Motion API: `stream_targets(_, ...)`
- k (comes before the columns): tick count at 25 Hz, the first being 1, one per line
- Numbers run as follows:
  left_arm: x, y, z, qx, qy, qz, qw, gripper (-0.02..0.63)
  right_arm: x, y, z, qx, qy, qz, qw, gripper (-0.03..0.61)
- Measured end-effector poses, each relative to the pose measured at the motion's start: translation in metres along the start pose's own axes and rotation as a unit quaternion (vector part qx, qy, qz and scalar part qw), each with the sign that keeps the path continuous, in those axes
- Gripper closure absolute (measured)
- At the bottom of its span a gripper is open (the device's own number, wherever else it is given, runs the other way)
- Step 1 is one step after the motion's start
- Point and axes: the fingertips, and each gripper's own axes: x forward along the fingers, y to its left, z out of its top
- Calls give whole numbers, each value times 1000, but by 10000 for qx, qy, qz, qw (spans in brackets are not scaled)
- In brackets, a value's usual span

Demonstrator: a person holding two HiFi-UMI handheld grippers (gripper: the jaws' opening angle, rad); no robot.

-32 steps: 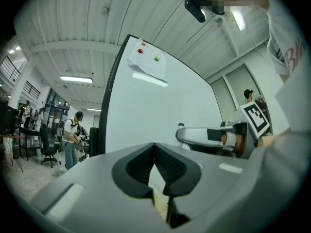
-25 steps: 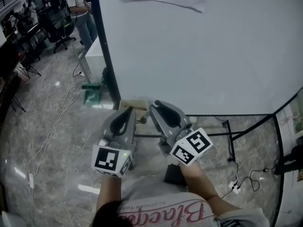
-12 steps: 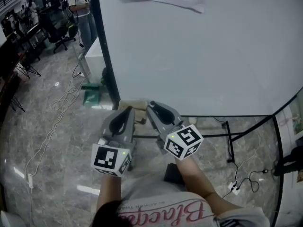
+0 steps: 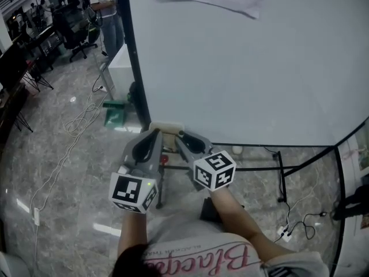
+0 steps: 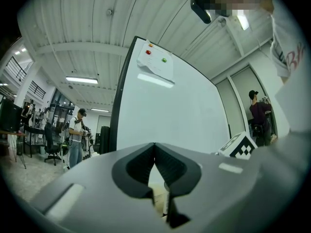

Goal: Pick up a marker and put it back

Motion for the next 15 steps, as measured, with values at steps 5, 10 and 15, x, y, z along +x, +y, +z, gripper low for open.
stream_targets(5,4,3,1,1,-10,-5,10000,615,5,-12,-13,205,222,-132,9995,508)
stream_targets(10,7,4,0,-10,-11,-41,10000,615,6,-22,-15,54,254,-335,9991,491)
stream_targets(15,11,3,0,-6,-6,-74,10000,615,11,-26,-16,-96,310,-301,9990,460)
